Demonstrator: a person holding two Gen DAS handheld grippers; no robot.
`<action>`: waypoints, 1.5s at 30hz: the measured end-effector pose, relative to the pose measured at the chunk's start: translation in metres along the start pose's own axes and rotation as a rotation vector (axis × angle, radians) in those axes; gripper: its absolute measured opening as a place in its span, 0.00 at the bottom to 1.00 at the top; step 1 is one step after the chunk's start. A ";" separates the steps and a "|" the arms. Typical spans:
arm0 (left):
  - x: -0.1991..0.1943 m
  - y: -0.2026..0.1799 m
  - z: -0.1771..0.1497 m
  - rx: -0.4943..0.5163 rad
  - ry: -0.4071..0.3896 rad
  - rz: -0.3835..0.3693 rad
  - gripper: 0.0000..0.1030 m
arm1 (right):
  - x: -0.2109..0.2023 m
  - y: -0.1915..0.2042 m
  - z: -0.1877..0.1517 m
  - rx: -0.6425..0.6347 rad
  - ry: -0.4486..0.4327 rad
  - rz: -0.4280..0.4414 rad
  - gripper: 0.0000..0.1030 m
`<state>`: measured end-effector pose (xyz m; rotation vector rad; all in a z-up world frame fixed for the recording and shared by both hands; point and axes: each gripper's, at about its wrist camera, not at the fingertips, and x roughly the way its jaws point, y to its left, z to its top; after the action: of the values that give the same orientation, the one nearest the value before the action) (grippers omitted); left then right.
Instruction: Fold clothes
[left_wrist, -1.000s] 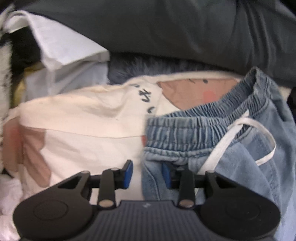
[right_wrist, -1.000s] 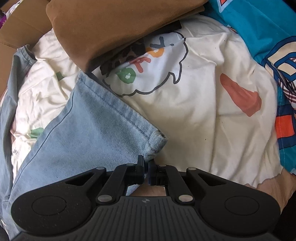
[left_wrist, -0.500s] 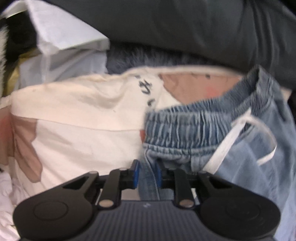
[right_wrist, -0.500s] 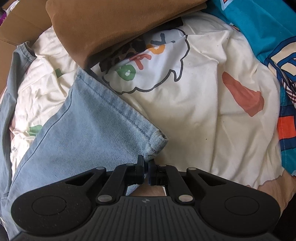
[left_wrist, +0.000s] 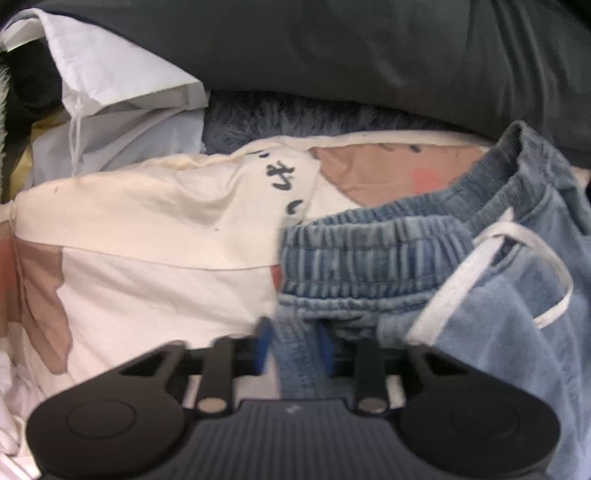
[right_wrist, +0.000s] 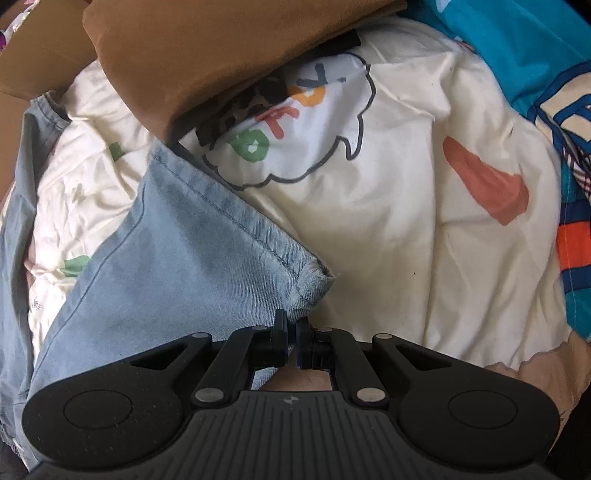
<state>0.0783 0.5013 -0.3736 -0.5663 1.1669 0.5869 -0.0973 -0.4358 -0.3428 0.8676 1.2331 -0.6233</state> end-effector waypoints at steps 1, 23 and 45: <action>-0.003 0.000 0.001 -0.010 -0.006 0.000 0.12 | -0.004 0.000 0.001 -0.002 -0.002 0.002 0.02; -0.076 0.015 0.026 0.060 -0.058 0.074 0.10 | -0.013 -0.031 -0.034 0.061 0.097 -0.070 0.01; -0.025 0.024 0.028 0.108 0.021 0.198 0.10 | -0.045 0.002 -0.032 -0.030 0.041 0.010 0.02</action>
<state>0.0736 0.5343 -0.3437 -0.3677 1.2754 0.6827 -0.1238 -0.4096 -0.3020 0.8649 1.2713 -0.5806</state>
